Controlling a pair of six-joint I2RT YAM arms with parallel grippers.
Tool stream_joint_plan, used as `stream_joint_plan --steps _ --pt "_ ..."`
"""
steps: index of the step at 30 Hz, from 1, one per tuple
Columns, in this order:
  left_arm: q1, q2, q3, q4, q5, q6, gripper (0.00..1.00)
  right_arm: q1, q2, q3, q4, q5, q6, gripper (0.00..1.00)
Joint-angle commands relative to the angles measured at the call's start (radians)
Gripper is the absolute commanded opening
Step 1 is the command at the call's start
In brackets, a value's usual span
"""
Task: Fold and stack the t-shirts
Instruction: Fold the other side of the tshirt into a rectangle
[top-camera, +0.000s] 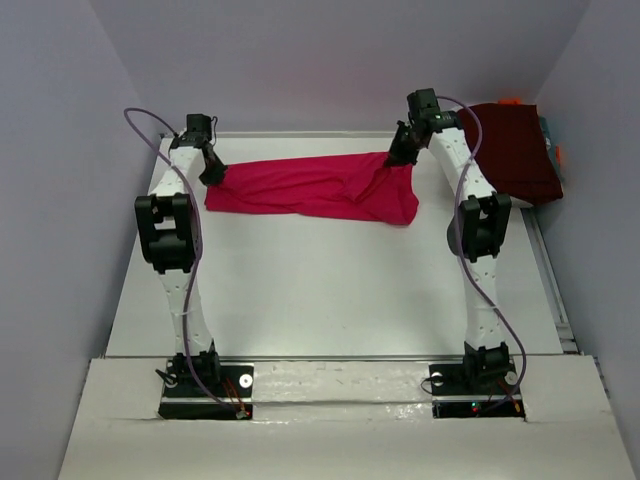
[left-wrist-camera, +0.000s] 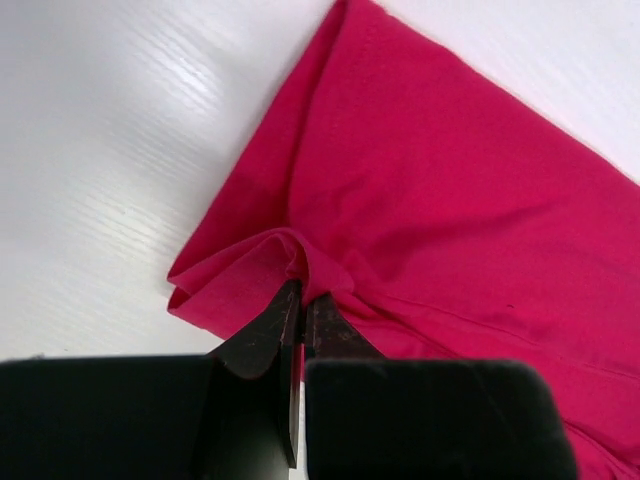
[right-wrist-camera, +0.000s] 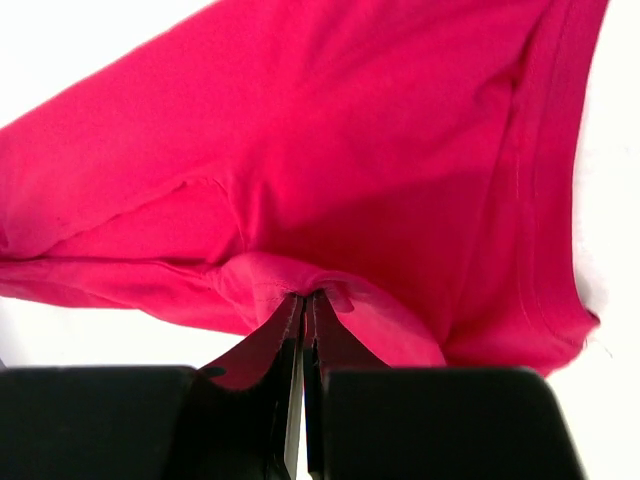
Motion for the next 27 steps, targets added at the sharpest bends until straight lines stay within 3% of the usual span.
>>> stream_joint_plan --steps 1,27 --pt "-0.035 0.003 0.057 -0.009 -0.042 0.003 0.06 -0.018 0.005 0.067 0.143 -0.014 -0.038 0.07" --pt "-0.035 -0.009 0.036 -0.032 -0.195 -0.021 0.06 -0.093 0.072 0.115 0.200 -0.003 -0.070 0.07"
